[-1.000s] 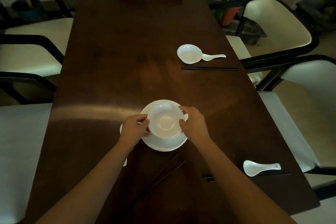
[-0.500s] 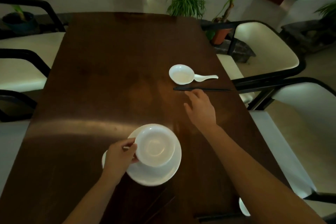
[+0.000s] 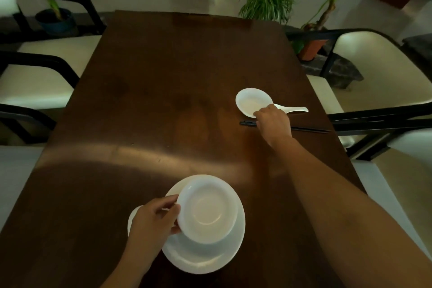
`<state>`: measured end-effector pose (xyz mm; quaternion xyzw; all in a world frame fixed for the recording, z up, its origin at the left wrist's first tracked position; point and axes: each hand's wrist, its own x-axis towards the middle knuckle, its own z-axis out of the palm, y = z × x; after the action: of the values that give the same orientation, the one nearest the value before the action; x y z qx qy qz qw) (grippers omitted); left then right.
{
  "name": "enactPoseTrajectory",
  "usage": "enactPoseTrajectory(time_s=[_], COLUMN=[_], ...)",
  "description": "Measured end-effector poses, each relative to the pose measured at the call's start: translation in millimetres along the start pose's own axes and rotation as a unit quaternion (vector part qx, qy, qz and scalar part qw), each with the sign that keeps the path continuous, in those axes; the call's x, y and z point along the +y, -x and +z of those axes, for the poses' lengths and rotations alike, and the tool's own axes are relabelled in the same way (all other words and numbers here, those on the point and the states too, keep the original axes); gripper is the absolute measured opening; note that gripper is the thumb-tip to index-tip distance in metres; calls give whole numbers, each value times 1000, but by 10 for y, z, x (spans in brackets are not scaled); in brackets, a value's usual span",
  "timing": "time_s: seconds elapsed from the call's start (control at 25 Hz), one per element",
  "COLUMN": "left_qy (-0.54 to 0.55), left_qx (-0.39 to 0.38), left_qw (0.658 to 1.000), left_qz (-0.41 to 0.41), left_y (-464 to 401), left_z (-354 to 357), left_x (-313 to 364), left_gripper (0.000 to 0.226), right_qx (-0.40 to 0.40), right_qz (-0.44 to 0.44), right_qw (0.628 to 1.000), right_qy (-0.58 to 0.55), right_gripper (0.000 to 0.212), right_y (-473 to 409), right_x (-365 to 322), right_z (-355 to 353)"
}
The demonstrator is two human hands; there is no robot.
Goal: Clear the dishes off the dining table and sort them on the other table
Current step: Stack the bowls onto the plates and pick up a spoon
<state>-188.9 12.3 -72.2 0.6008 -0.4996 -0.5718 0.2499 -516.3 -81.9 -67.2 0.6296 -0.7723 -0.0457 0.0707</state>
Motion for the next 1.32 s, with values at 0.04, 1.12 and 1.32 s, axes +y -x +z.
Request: enactPoseTrajectory(time_s=[0.04, 1.12, 1.32], left_qy=[-1, 64, 31], left_qx=[-2, -35, -36], left_qw=[1000, 993, 998], left_qz=[2, -88, -39], left_y=[-4, 46, 77], left_z=[-5, -69, -96], left_x=[-5, 288, 227], left_gripper=[21, 23, 20], right_qx=[5, 215, 185], right_qz=[-2, -371, -366], right_qw=[1000, 889, 896], right_qy=[6, -164, -171], right_gripper=[29, 24, 28], right_y=[-21, 1961, 2060], right_x=[-3, -777, -822], right_z=[38, -514, -460])
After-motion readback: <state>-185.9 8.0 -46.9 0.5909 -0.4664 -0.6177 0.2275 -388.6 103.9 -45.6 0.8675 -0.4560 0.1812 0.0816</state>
